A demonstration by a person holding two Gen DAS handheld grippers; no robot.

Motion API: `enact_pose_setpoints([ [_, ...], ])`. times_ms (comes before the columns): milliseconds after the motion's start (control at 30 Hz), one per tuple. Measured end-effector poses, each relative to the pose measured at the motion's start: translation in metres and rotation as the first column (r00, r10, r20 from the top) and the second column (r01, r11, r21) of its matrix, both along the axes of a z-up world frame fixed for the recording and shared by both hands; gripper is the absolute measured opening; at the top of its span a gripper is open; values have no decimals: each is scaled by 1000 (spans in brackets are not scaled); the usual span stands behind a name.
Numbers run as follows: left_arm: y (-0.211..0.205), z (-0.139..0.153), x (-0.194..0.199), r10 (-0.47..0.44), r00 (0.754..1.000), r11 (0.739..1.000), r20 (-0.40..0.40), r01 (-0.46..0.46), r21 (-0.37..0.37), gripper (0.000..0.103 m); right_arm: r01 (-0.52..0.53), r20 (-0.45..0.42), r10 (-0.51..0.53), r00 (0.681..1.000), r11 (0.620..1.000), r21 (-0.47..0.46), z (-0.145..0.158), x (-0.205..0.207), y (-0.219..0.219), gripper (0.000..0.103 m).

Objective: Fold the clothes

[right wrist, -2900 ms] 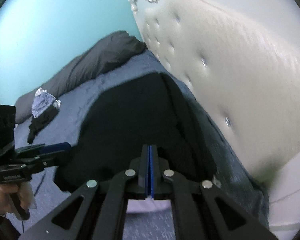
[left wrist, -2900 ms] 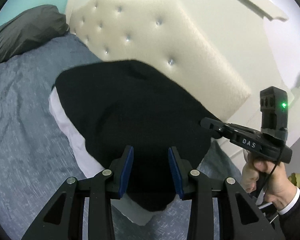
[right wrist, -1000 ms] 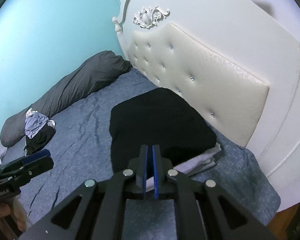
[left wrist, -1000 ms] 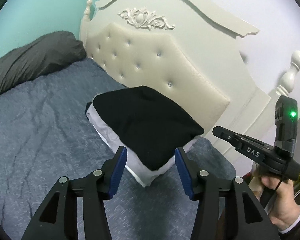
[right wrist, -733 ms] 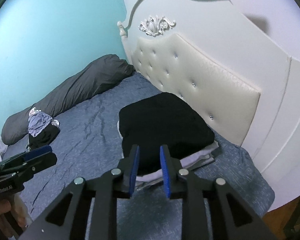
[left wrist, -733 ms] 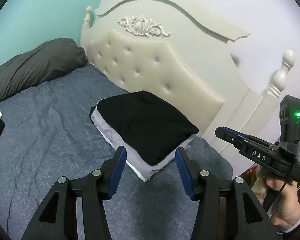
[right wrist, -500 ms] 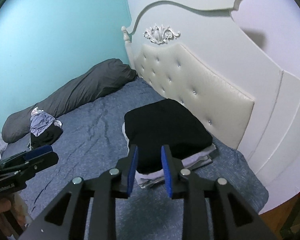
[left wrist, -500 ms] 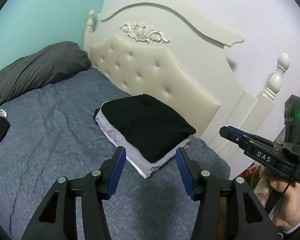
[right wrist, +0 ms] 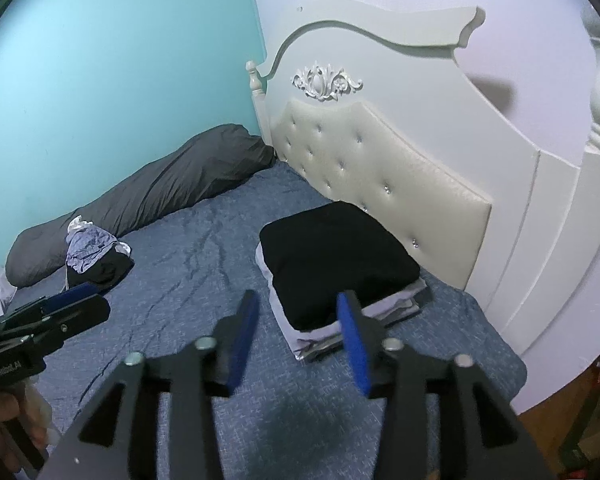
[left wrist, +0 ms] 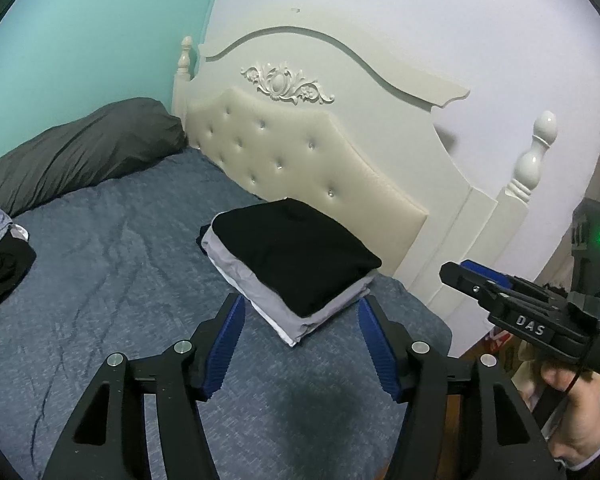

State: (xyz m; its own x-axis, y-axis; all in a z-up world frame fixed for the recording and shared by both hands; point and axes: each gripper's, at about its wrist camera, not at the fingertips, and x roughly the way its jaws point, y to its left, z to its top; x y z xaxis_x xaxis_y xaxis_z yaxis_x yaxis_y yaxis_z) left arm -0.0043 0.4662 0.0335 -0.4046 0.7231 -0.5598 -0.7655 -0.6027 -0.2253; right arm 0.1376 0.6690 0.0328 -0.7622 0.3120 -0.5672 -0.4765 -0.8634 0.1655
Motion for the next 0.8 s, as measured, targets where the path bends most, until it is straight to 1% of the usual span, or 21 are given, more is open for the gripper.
enact_pose_setpoints([
  [100, -7, 3, 5, 3, 1000, 1000, -8, -3, -3, 67, 7, -4, -7, 1000, 1000, 8, 5, 7, -8, 60],
  [200, -14, 6, 11, 12, 1000, 1000, -21, -12, -3, 73, 13, 1, -13, 1000, 1000, 11, 7, 11, -16, 60],
  [267, -20, 8, 14, 19, 999, 1000, -31, -19, -1, 81, 8, 4, -8, 1000, 1000, 12, 9, 14, -23, 61],
  [400, -29, 11, 22, 19, 999, 1000, -41, -19, 2, 87, 1, -1, -1, 1000, 998, 69, 15, 24, -42, 71],
  [467, -34, 13, 26, 19, 999, 1000, -46, -19, 3, 92, -3, -7, 4, 1000, 997, 80, 16, 30, -51, 73],
  [633, -46, 15, 37, 26, 998, 1000, -59, -26, -3, 96, 7, -12, -6, 1000, 995, 99, 21, 43, -69, 79],
  [700, -52, 18, 43, 27, 998, 1000, -63, -27, -1, 98, 14, -13, -13, 1000, 995, 95, 23, 47, -74, 80],
  [767, -56, 20, 48, 27, 997, 1000, -70, -27, 5, 103, 26, -13, -25, 1000, 996, 90, 24, 51, -77, 82],
  [800, -58, 21, 50, 26, 997, 1000, -73, -26, 7, 103, 32, -12, -31, 999, 996, 88, 24, 54, -80, 84],
])
